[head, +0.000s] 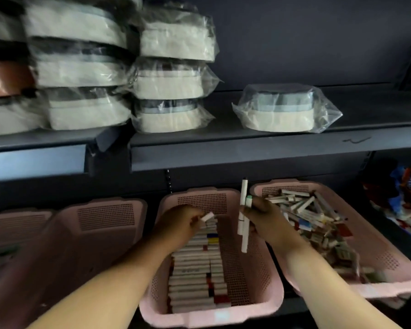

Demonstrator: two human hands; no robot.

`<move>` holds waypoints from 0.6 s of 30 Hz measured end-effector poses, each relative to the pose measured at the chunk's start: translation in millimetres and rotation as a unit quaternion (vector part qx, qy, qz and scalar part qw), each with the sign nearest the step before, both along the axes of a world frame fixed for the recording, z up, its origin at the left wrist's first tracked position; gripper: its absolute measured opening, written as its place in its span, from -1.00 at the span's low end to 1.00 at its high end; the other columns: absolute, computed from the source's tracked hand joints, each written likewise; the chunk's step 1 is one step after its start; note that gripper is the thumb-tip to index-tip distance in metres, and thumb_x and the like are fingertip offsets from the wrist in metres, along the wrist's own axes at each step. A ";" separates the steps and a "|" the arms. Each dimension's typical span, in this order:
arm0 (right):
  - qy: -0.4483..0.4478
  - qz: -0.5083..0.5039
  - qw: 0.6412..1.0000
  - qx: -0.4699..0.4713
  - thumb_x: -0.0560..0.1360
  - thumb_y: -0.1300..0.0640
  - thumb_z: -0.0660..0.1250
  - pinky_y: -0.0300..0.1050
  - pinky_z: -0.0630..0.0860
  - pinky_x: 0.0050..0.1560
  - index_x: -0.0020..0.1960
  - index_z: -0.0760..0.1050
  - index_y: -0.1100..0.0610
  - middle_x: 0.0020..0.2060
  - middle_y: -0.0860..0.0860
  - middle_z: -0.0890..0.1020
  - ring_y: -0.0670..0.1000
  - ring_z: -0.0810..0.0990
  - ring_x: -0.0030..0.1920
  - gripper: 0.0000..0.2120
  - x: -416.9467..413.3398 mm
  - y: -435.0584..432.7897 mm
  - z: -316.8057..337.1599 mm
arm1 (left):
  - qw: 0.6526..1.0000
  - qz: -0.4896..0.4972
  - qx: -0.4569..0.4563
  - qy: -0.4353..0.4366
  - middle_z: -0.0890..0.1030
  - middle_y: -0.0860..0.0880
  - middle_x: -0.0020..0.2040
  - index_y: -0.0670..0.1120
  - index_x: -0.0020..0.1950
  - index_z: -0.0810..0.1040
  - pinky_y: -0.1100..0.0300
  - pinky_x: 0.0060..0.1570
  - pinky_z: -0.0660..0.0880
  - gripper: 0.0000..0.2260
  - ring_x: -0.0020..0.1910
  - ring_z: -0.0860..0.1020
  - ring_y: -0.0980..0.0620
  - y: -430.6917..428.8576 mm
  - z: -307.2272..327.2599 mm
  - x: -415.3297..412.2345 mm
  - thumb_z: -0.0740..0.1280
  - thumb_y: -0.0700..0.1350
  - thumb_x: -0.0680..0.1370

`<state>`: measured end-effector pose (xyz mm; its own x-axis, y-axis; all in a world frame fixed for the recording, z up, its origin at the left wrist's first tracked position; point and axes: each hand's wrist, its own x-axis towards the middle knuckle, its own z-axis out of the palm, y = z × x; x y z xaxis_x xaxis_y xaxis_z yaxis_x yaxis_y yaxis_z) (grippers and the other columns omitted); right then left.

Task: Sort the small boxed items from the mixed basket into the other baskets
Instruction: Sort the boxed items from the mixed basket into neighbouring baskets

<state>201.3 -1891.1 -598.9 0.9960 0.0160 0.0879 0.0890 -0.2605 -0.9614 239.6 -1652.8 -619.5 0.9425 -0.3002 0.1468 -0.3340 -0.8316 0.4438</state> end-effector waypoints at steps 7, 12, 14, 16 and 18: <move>0.032 0.048 0.998 -0.039 0.65 0.20 0.27 -0.45 0.39 -0.34 -0.17 0.50 0.00 -0.47 -0.29 0.58 -0.34 0.54 -0.38 -0.77 -3.6 14.8 -10.1 | 0.984 -0.047 0.163 0.047 0.62 0.14 0.32 0.21 0.30 0.64 0.10 0.32 0.49 -0.75 0.30 0.55 0.04 6.5 -35.8 -3.4 0.29 0.05 0.66; 0.026 0.046 0.998 -0.045 0.64 0.15 0.29 -0.41 0.41 -0.29 -0.01 0.59 0.10 -0.37 -0.21 0.62 -0.31 0.57 -0.32 -0.88 -4.0 14.4 -10.2 | 0.985 -0.032 0.158 0.063 0.56 0.13 0.40 0.22 0.37 0.59 0.16 0.38 0.44 -0.70 0.35 0.52 0.05 7.8 -39.2 2.0 0.34 0.03 0.64; 0.026 0.047 0.998 -0.046 0.64 0.15 0.29 -0.41 0.40 -0.30 0.05 0.60 0.14 -0.34 -0.17 0.61 -0.29 0.56 -0.32 -0.88 -4.9 15.2 -10.0 | 0.984 -0.036 0.152 0.085 0.57 0.13 0.38 0.24 0.33 0.62 0.20 0.35 0.43 -0.70 0.34 0.51 0.05 9.5 -40.8 3.8 0.32 -0.02 0.64; 0.028 0.049 0.997 -0.047 0.64 0.15 0.29 -0.39 0.39 -0.30 0.06 0.60 0.14 -0.33 -0.16 0.60 -0.29 0.55 -0.34 -0.88 -4.8 15.7 -11.6 | 0.984 -0.034 0.143 0.100 0.58 0.13 0.36 0.23 0.29 0.65 0.22 0.30 0.42 -0.71 0.31 0.52 0.06 10.5 -42.2 5.1 0.31 -0.06 0.64; 0.025 0.044 0.997 -0.052 0.63 0.16 0.30 -0.42 0.38 -0.32 0.06 0.60 0.14 -0.34 -0.17 0.59 -0.31 0.54 -0.37 -0.88 -6.5 16.3 -11.0 | 0.985 -0.034 0.137 0.101 0.59 0.12 0.35 0.22 0.26 0.66 0.25 0.24 0.40 -0.71 0.29 0.52 0.05 9.3 -42.2 4.9 0.30 -0.08 0.64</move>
